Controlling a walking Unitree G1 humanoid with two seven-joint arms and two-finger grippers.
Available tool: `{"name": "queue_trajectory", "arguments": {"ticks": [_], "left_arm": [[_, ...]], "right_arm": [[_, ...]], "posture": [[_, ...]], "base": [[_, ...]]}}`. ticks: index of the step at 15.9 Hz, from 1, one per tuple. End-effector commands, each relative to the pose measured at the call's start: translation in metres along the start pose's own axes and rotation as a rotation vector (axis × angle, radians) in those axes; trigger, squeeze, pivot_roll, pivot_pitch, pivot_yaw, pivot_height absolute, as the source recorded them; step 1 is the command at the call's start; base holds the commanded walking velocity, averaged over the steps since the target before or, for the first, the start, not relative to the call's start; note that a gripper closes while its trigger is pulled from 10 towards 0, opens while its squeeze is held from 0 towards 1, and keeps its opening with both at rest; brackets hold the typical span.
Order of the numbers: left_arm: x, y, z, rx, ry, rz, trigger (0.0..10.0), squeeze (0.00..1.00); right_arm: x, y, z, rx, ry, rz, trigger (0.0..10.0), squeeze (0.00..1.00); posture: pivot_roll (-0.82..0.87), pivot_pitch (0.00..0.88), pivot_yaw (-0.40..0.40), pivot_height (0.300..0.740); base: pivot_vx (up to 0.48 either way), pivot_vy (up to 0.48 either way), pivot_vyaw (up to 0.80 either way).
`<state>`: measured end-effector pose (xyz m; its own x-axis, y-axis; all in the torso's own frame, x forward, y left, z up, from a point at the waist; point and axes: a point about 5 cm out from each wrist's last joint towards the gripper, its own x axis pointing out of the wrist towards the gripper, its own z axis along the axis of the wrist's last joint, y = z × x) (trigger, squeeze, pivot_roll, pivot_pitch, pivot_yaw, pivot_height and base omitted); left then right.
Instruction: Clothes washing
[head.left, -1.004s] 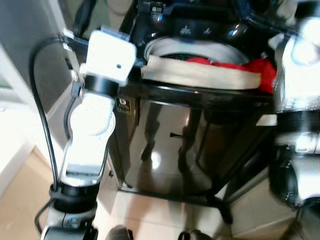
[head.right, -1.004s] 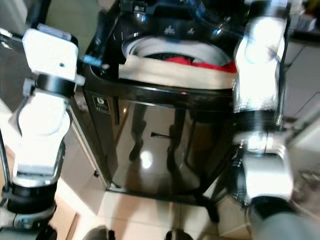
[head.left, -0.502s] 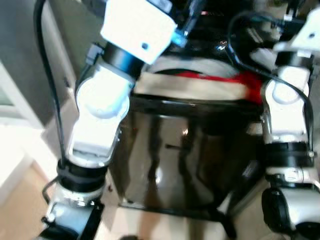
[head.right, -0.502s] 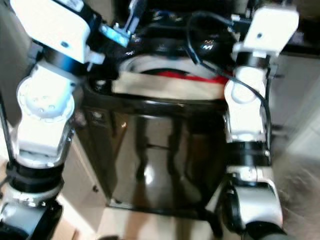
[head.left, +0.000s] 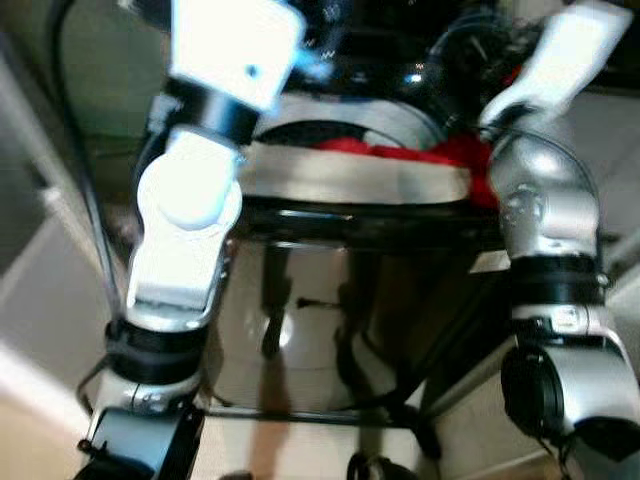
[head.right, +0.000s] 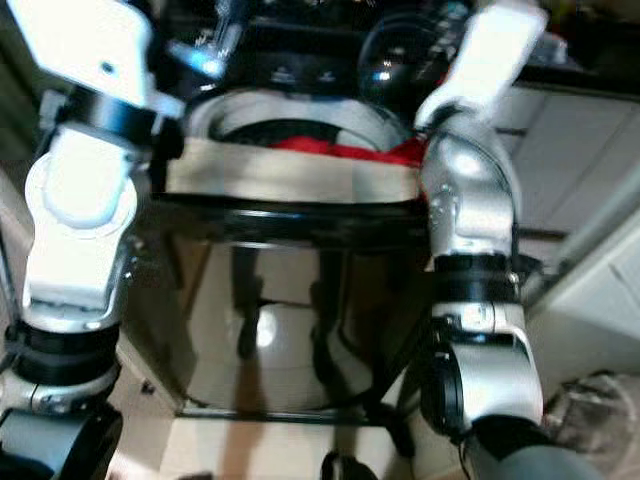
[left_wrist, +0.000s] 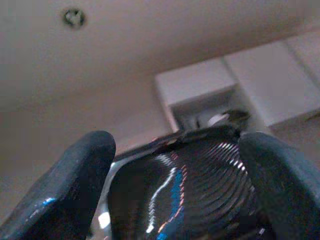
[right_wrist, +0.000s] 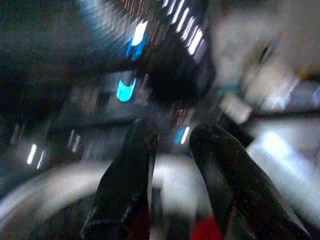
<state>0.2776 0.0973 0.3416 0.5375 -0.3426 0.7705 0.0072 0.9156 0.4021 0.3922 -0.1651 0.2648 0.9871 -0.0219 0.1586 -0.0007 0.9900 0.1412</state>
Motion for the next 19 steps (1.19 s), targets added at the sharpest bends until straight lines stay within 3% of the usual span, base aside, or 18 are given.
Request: {"name": "queue_trajectory", "arguments": {"ticks": [1, 2, 3, 5, 6, 7, 8, 9, 12, 15, 17, 18, 19], "left_arm": [[0.000, -0.002, 0.000, -0.011, 0.008, 0.004, 10.0, 0.05], [-0.002, -0.004, -0.008, -0.017, 0.054, -0.006, 10.0, 0.05], [-0.005, -0.009, -0.017, -0.032, 0.109, -0.026, 10.0, 0.04], [-0.008, -0.014, -0.028, -0.041, 0.193, -0.064, 10.0, 0.01], [-0.013, -0.018, -0.046, -0.103, 0.345, -0.086, 10.0, 0.00], [-0.021, -0.018, -0.060, -0.158, 0.475, -0.098, 10.0, 0.00], [-0.029, -0.016, -0.065, -0.214, 0.537, -0.093, 10.0, 0.00], [-0.039, -0.015, -0.065, -0.329, 0.629, -0.133, 10.0, 0.00], [-0.044, -0.007, -0.048, -0.415, 0.632, -0.303, 10.0, 0.00], [-0.041, -0.007, -0.037, -0.459, 0.626, -0.352, 10.0, 0.00], [-0.049, -0.010, -0.034, -0.476, 0.669, -0.385, 10.0, 0.00], [-0.052, -0.011, -0.034, -0.493, 0.691, -0.394, 10.0, 0.00], [-0.053, -0.014, -0.033, -0.508, 0.699, -0.401, 10.0, 0.00]], "right_arm": [[0.003, -0.008, -0.006, -0.026, 0.098, 0.001, 10.0, 0.00], [0.004, -0.013, -0.021, 0.000, 0.194, -0.008, 10.0, 0.00], [0.003, -0.018, -0.045, -0.028, 0.390, -0.024, 10.0, 0.00], [0.001, -0.024, -0.060, -0.029, 0.527, -0.063, 10.0, 0.00], [-0.001, -0.028, -0.065, -0.057, 0.604, -0.092, 10.0, 0.00], [-0.003, -0.032, -0.064, -0.087, 0.638, -0.097, 10.0, 0.00], [-0.005, -0.037, -0.055, -0.127, 0.639, -0.101, 10.0, 0.00], [-0.010, -0.039, -0.042, -0.135, 0.679, -0.054, 10.0, 0.00], [-0.014, -0.049, -0.029, -0.135, 0.739, -0.050, 10.0, 0.00], [-0.019, -0.051, -0.027, -0.089, 0.795, -0.048, 10.0, 0.00], [-0.030, -0.069, -0.009, -0.157, 0.808, -0.044, 10.0, 0.00], [-0.035, -0.073, -0.012, -0.145, 0.852, -0.033, 10.0, 0.00], [-0.039, -0.064, -0.025, -0.123, 0.905, 0.012, 10.0, 0.00]], "posture": [[0.02, 0.025, -0.039, 0.731], [0.02, 0.025, -0.039, 0.731], [0.02, 0.025, -0.039, 0.731], [0.01, 0.027, -0.029, 0.731], [0.02, 0.029, -0.030, 0.731], [0.03, 0.032, -0.035, 0.731], [0.04, 0.036, -0.039, 0.731], [0.03, 0.037, -0.042, 0.731], [0.03, 0.036, -0.043, 0.731], [0.04, 0.027, -0.048, 0.731], [0.04, 0.024, -0.055, 0.731], [0.03, 0.023, -0.058, 0.731], [0.03, 0.027, -0.058, 0.731]], "base": [[0.000, 0.000, 0.00], [0.000, 0.000, 0.00], [0.000, 0.000, 0.00], [0.000, 0.000, 0.00], [0.000, 0.000, 0.00], [0.000, 0.000, 0.00], [0.000, 0.000, 0.00], [0.000, 0.000, 0.00], [0.000, 0.000, 0.00], [0.000, 0.000, 0.00], [0.000, 0.000, 0.00], [0.000, 0.000, 0.00], [0.000, 0.000, 0.00]]}}
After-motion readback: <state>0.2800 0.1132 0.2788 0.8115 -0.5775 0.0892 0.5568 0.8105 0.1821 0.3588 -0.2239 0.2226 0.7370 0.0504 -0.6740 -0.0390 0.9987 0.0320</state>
